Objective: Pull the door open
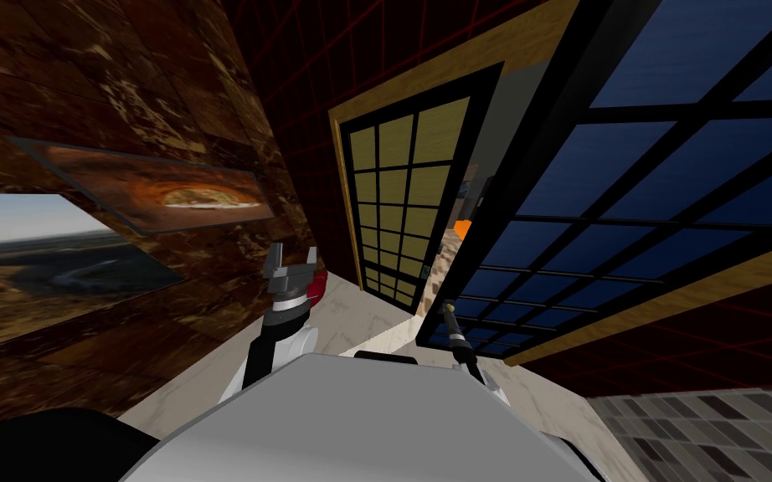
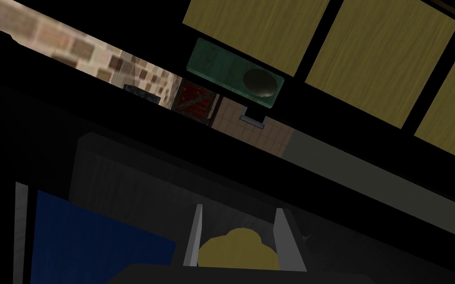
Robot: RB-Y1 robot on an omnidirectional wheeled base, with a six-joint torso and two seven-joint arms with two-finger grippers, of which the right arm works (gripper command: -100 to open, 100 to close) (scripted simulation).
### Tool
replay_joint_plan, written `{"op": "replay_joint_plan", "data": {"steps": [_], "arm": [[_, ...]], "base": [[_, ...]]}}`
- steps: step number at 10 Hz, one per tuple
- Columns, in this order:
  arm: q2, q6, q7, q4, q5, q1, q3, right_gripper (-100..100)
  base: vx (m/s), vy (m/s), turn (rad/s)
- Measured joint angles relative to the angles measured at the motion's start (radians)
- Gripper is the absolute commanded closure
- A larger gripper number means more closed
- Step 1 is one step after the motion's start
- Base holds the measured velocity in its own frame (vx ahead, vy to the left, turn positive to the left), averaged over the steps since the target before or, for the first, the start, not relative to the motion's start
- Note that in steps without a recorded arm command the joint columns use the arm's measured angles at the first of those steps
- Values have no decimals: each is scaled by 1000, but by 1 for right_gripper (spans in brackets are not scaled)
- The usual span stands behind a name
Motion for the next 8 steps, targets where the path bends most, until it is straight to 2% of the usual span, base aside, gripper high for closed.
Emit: {"op": "replay_joint_plan", "data": {"steps": [1, 2, 3, 4, 5, 6, 7, 8], "arm": [[-2, -3, -16, 14, -9, -9, 4, 100], [1, 34, -45, -64, -22, 28, 14, 100], [-1, 32, -69, -43, -29, 12, 19, 100], [3, 33, -93, -63, -40, 26, 24, 100], [2, 26, -112, -45, -46, 16, 27, 100], [-5, -2, -138, 17, -58, -17, 32, 100], [-2, -9, -154, 24, -65, -21, 33, 100], [-3, -1, -163, 4, -65, -11, 36, 100]], "base": [[-58, -27, 107], [-53, -29, 49], [-29, -24, 67], [-30, -12, 28], [-35, -21, 66], [-26, -19, 36], [-13, -1, 0], [-25, 2, 58]]}}
